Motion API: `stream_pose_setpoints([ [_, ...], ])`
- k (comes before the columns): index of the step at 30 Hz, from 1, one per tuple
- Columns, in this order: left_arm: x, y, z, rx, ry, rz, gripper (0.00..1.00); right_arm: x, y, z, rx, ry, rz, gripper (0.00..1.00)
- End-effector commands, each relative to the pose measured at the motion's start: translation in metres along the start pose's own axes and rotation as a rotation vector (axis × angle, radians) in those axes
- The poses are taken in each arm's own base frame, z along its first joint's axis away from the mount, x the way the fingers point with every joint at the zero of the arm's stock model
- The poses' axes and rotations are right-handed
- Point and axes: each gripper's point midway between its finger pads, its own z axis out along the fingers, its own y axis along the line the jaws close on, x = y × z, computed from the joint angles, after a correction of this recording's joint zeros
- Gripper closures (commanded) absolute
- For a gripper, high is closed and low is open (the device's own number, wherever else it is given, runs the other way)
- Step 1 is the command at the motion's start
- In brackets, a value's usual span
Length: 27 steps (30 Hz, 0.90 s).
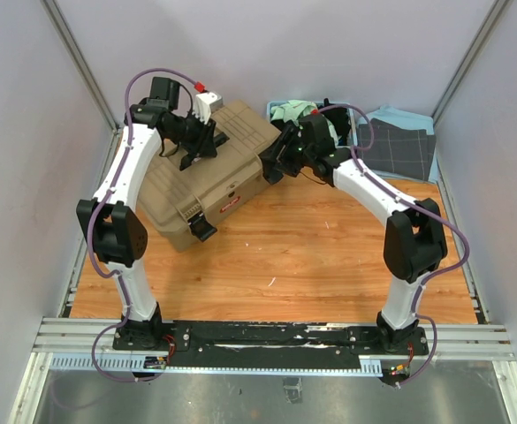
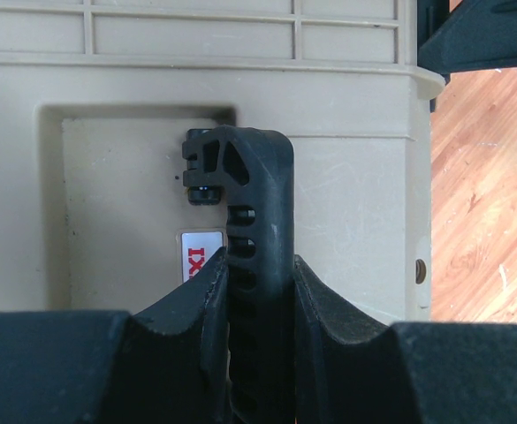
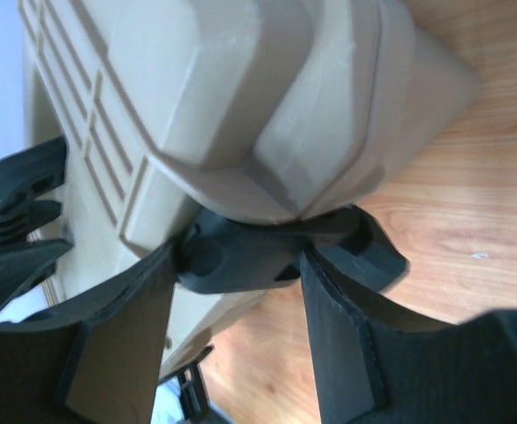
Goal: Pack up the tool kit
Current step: Close the toolbox at the center of the board.
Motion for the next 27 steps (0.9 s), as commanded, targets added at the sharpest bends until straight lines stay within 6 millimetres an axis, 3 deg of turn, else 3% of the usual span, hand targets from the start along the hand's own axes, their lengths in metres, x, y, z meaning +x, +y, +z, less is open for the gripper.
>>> stream_pose_setpoints([
  [1,0.043,-0.016,0.024,0.107,0.141,-0.093,1.00,0.191,-0.152,0.008,0.464,0.590,-0.021,0.52],
  [11,0.046,-0.015,0.024,0.097,0.139,-0.114,1.00,0.207,-0.160,0.011,0.471,0.629,0.010,0.52],
  [19,0.049,-0.016,0.023,0.097,0.145,-0.123,1.00,0.228,-0.181,0.007,0.493,0.677,0.057,0.51],
  [27,0.050,-0.016,0.025,0.095,0.146,-0.136,1.00,0.241,-0.197,0.001,0.519,0.729,0.052,0.44],
])
